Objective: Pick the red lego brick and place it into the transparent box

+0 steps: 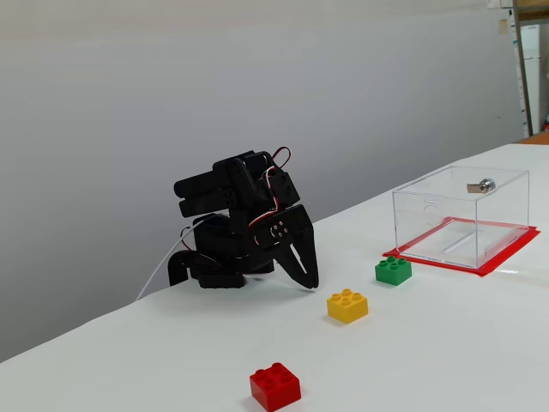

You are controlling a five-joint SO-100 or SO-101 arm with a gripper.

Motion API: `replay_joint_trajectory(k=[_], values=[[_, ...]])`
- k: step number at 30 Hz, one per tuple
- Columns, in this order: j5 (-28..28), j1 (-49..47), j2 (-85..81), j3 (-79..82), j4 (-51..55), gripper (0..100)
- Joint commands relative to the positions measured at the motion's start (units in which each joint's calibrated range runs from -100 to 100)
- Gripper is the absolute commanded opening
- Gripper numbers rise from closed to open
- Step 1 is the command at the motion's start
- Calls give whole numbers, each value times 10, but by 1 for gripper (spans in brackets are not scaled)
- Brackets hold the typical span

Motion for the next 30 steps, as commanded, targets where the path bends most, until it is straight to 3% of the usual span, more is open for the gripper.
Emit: replay_joint_trajectory(k=[1,10,30], values=[[2,2,-4,-15,0,2],[2,8,0,-21,-4,1],[2,9,2,-267,3,1]])
